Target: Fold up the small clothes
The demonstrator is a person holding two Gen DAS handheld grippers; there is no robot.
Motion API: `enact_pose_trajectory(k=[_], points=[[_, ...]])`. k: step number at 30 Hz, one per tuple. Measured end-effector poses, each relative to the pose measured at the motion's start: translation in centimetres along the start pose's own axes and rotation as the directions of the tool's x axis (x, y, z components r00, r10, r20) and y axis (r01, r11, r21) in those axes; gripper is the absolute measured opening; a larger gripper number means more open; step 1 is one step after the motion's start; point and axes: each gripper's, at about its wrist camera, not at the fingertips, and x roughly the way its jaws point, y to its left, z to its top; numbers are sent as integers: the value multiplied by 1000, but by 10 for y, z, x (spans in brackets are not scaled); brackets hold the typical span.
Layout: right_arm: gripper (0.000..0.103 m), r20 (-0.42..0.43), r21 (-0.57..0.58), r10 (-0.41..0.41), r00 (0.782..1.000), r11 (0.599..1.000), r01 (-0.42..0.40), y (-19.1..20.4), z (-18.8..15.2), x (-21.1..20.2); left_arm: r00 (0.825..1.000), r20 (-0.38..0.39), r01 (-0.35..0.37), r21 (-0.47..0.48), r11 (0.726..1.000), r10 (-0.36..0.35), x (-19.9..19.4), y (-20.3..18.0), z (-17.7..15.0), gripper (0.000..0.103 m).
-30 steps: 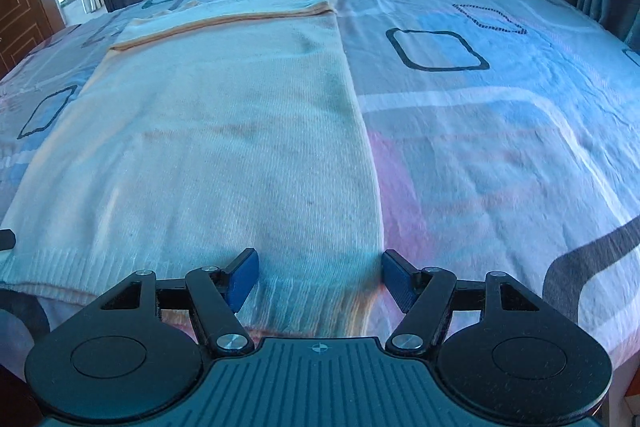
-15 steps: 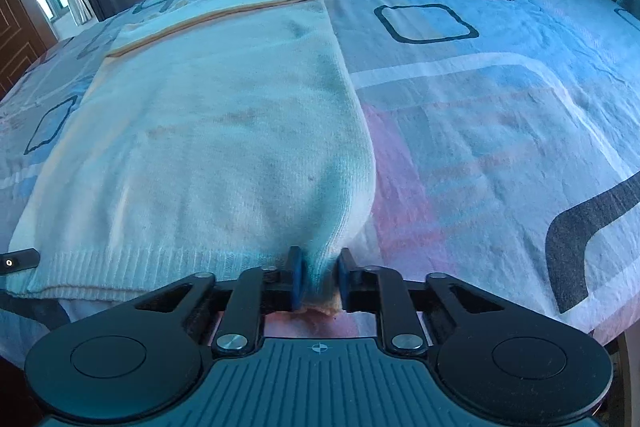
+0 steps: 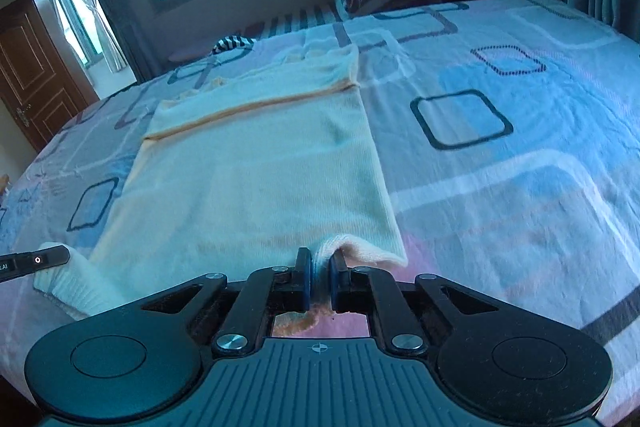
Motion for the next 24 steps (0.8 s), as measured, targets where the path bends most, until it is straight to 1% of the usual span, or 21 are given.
enact_pose_trajectory(k=[4, 7, 11, 17, 20, 24], points=[[8, 51, 2, 28, 998, 1000, -28, 0, 34, 11, 998, 61, -4, -19, 1000, 5, 10, 2, 29, 4], [8, 86, 22, 60, 994, 998, -63, -2, 67, 26, 994, 105, -11, -34, 999, 15, 24, 4, 56, 4], [8, 135, 26, 68, 989, 997, -72, -4, 111, 54, 988, 149, -27, -40, 999, 33, 48, 6, 92, 4], [8, 162, 62, 91, 983, 993, -102, -12, 170, 104, 980, 189, -47, -63, 997, 58, 93, 9, 131, 4], [8, 166, 65, 89, 982, 993, -101, -16, 192, 129, 977, 199, -59, -80, 995, 74, 116, 13, 146, 4], [8, 155, 86, 88, 984, 991, -102, -24, 216, 164, 971, 210, -92, -120, 988, 116, 142, 23, 165, 4]])
